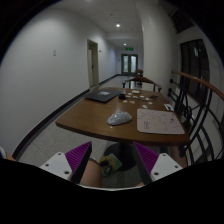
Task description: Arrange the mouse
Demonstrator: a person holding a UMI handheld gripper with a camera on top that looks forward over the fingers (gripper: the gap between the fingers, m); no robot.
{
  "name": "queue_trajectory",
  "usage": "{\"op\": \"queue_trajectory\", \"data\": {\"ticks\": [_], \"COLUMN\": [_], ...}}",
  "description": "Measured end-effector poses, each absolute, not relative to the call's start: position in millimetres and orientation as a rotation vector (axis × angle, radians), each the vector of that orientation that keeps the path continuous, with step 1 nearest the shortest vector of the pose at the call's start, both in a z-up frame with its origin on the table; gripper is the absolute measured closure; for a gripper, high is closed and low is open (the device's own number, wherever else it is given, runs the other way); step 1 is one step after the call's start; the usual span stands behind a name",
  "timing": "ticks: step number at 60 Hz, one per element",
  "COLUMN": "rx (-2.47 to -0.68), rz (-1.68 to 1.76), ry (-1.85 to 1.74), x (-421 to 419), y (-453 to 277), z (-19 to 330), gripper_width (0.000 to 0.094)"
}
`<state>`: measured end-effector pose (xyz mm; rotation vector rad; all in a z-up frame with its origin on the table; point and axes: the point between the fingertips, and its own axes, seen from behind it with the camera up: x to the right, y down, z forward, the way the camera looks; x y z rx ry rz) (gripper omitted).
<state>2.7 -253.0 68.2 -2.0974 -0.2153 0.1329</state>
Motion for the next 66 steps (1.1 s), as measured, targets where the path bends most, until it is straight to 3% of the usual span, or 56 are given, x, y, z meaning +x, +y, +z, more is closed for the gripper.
{"op": "queue_trajectory", "data": {"ticks": [15,30,56,60,66], "rx": [-2.075,-2.182,-2.235,-2.221,-2.202], "rz": [0.157,0.183,0.049,0.078,0.073], "ry": [-0.127,-0.147,-0.117,-0.150,-0.228], "x": [-11,-43,-50,-58,-61], "y": [-191,-99,32,39,39], "z": [52,-12,-19,-19,-19], "gripper_width": [0.0094,0.0104,0.0141,0.0442,0.0512]}}
